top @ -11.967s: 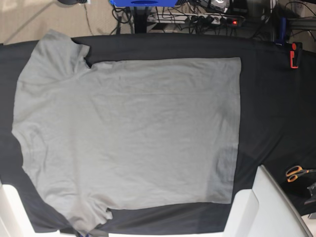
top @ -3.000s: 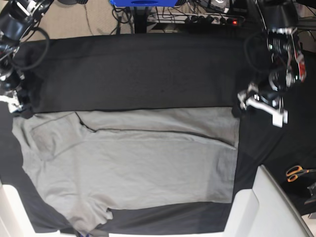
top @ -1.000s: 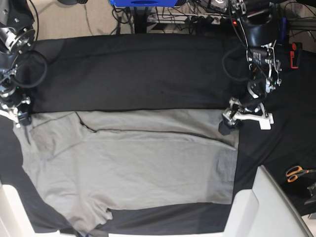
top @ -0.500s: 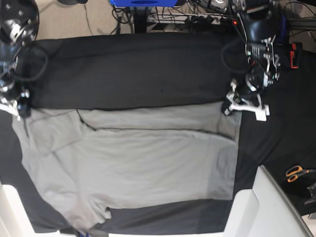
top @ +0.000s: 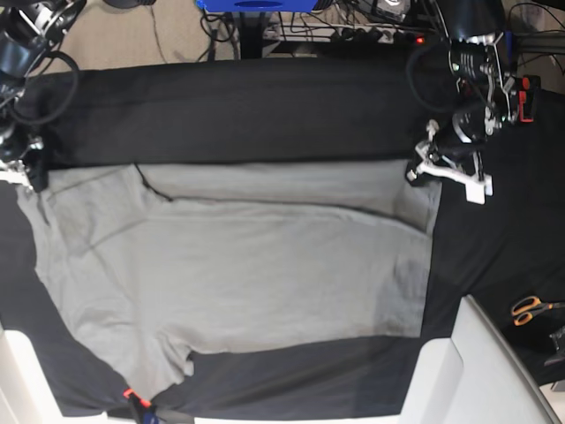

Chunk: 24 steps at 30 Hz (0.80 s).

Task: Fold the T-shirt properly
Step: 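Lower the shirt flat and open both grippers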

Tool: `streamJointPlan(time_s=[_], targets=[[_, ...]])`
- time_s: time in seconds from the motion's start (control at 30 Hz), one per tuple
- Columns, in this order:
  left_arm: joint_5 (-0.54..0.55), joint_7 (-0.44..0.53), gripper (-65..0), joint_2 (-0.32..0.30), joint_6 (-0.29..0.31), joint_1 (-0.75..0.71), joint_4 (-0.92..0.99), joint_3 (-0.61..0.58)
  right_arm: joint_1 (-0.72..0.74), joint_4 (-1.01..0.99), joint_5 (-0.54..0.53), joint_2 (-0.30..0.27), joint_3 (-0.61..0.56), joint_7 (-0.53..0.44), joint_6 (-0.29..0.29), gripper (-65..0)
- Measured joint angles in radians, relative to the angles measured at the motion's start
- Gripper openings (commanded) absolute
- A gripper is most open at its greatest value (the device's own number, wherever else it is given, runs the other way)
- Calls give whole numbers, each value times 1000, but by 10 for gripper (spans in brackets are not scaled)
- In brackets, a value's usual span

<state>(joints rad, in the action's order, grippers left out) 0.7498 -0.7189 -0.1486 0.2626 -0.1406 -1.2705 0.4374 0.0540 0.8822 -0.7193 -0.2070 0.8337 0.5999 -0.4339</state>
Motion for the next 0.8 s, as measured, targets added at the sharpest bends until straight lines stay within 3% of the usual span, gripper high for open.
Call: streamJointPlan(time_s=[0.33,0.8], targets=[[1,-10,-650,1,3,-179,-158,33,-159,137,-51,18,62,136,0,-650],[4,-4,-650,5,4,-356,-244,32,-280,257,-63,59,72,141,-7,-650]])
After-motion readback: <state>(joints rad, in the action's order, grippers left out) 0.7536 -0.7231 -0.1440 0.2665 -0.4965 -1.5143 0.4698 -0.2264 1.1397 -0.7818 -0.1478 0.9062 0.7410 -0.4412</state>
